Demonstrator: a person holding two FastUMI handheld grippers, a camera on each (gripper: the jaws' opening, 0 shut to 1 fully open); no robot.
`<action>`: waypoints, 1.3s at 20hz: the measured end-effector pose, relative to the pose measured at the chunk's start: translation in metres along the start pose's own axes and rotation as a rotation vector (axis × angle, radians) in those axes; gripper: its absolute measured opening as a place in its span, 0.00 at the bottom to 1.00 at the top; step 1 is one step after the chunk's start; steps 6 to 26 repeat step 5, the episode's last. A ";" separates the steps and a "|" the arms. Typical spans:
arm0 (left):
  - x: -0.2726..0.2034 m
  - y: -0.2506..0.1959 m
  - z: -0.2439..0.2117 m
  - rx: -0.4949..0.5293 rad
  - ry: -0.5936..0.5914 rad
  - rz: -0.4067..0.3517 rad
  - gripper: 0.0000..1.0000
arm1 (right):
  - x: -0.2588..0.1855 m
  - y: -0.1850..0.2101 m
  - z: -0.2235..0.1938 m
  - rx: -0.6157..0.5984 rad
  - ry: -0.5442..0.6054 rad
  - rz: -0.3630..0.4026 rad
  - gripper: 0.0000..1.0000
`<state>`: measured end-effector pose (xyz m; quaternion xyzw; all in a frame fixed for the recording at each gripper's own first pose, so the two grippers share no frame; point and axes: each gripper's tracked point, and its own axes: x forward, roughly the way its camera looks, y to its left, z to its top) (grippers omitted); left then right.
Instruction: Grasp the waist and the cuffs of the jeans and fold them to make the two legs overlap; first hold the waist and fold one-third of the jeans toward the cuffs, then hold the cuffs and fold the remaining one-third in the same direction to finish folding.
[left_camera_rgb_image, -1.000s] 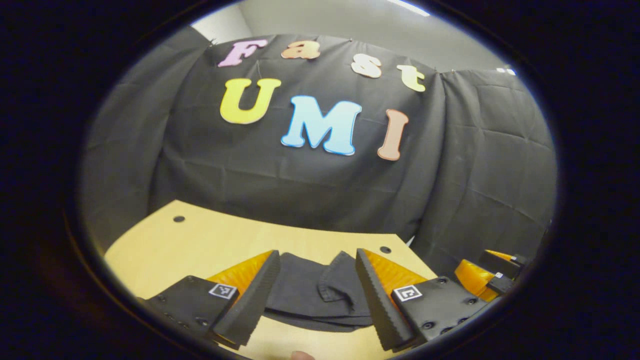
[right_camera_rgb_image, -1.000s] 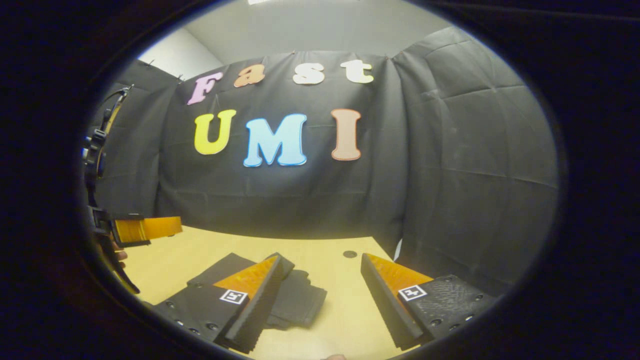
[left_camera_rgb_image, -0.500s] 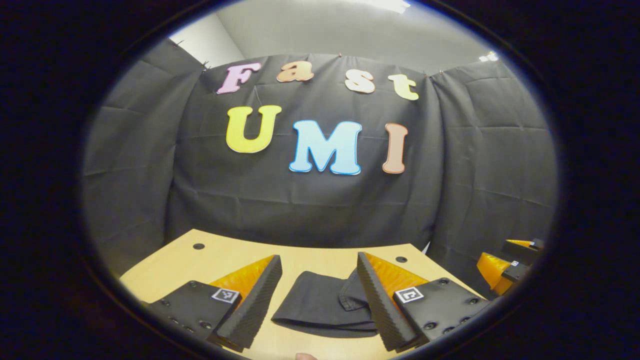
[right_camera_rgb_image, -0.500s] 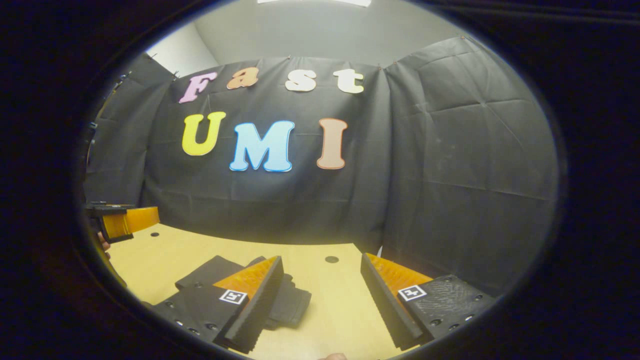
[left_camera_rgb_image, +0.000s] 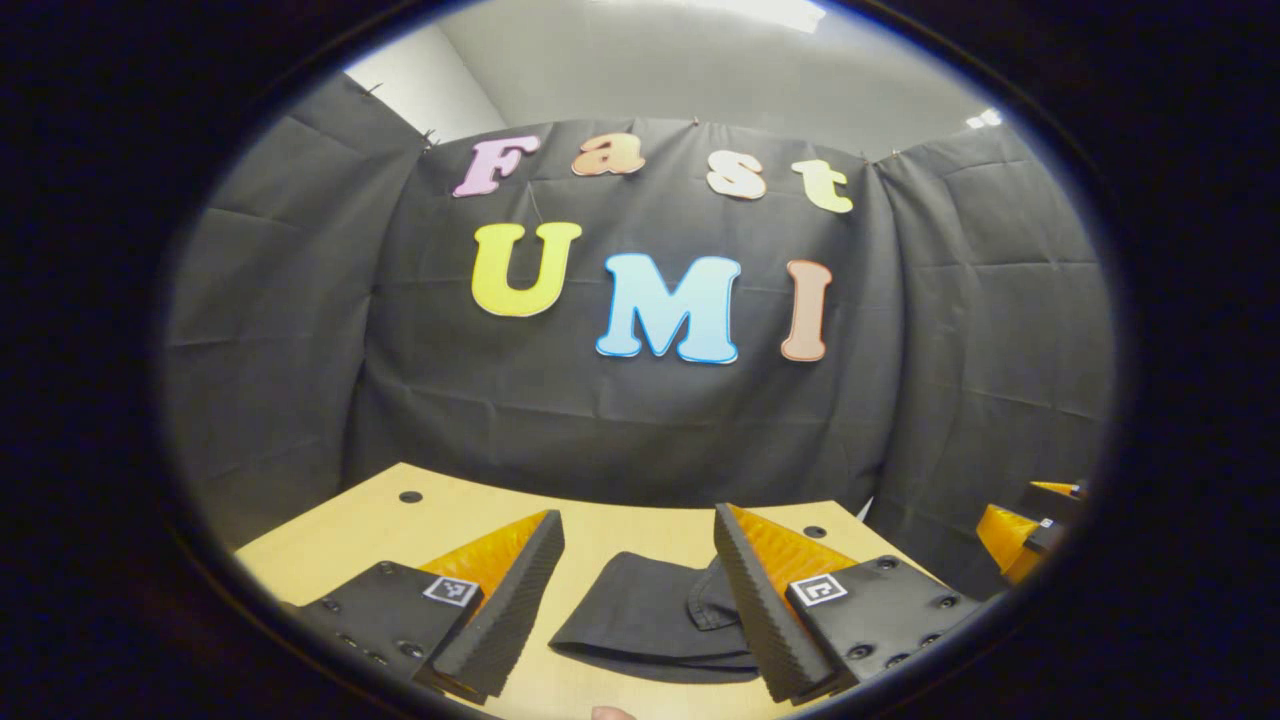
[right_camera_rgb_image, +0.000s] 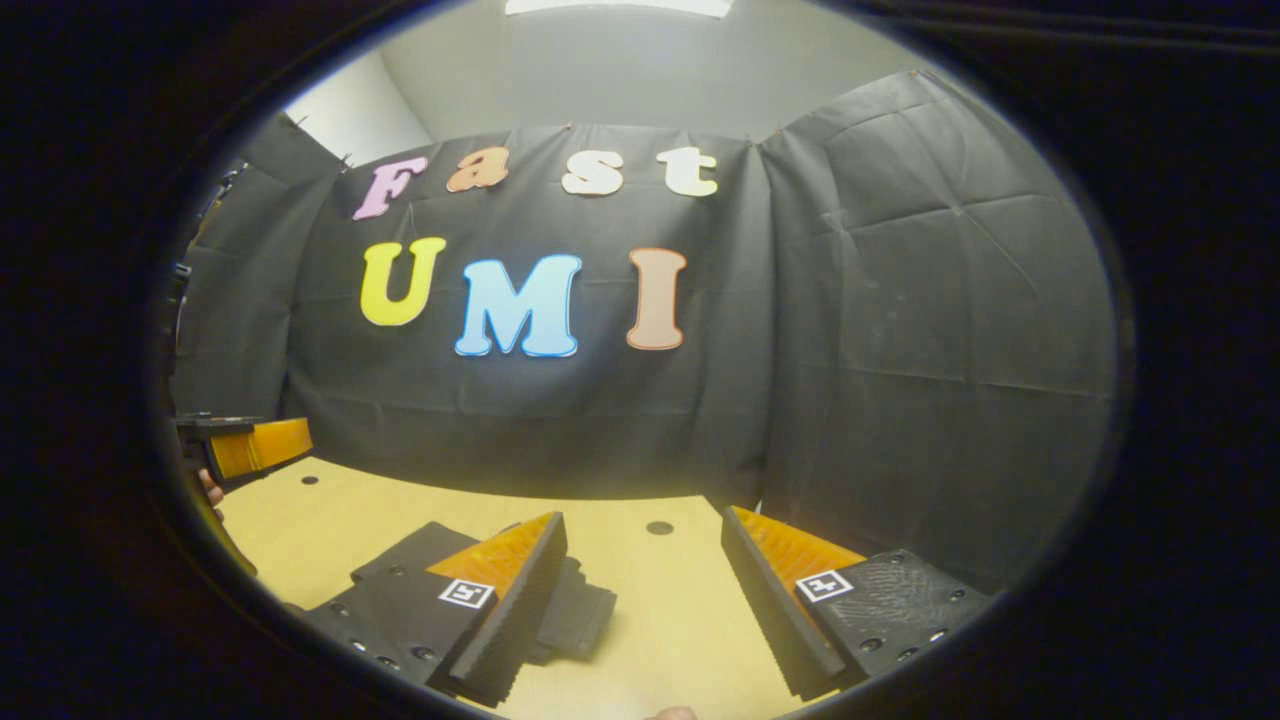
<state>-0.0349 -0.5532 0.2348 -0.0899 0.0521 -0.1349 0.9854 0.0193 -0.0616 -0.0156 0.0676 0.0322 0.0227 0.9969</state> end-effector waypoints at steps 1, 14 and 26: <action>-0.001 -0.001 0.001 0.004 -0.007 0.001 0.97 | -0.001 0.000 -0.001 0.003 -0.001 0.001 0.93; -0.001 -0.003 0.004 0.017 -0.032 -0.009 0.97 | -0.002 -0.004 0.002 -0.003 -0.007 0.009 0.90; -0.001 -0.003 0.004 0.017 -0.032 -0.009 0.97 | -0.002 -0.004 0.002 -0.003 -0.007 0.009 0.90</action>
